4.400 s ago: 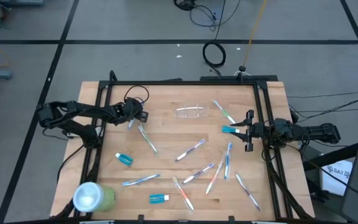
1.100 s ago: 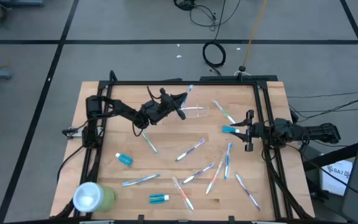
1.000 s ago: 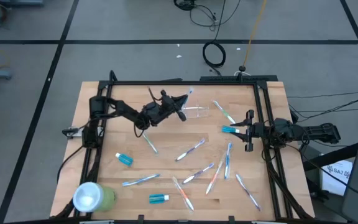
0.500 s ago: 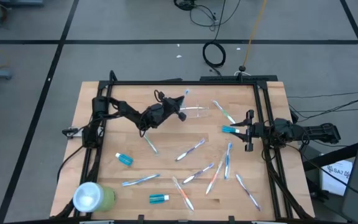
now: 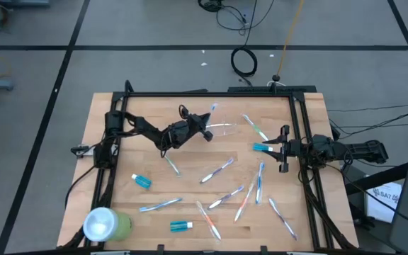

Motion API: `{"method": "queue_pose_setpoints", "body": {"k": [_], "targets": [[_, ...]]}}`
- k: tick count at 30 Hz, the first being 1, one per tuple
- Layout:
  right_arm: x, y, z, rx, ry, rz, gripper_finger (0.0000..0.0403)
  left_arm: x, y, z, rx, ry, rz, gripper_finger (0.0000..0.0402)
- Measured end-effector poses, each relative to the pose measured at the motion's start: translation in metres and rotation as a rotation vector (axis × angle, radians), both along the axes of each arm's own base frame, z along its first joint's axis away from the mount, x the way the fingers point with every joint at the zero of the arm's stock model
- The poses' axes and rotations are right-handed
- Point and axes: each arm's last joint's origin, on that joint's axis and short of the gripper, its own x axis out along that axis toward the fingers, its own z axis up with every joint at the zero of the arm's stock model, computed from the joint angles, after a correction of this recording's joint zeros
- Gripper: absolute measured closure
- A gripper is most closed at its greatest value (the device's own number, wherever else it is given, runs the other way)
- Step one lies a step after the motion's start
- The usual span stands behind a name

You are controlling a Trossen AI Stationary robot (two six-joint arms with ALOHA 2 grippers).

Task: Pick & Place toothbrushing station
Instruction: Put the top blue toothbrush into the left section of the transparent organizer, then put the right mouthwash into the middle section of the transparent organizer

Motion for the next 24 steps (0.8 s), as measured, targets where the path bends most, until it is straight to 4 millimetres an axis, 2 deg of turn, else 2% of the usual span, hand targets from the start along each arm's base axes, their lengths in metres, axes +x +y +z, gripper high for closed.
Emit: {"method": "queue_pose_setpoints", "body": {"k": [4,14,17,24], "targets": [[0.0,0.0,0.0,0.0,0.0,0.0,0.0261,0.0,-0.002,-0.001,0.0,0.006,0.007,0.0374],[0.0,0.0,0.001,0.002,-0.009,0.0,0.0261,-0.001,-0.006,0.002,-0.03,0.001,0.083,0.0275],[0.0,0.0,0.001,-0.013,-0.008,-0.001,0.0261,-0.002,-0.015,0.012,0.01,0.053,0.126,0.0257],[0.0,0.0,0.002,-0.041,-0.021,-0.004,0.0261,-0.011,-0.036,0.061,0.066,0.115,0.161,0.0248]]}}
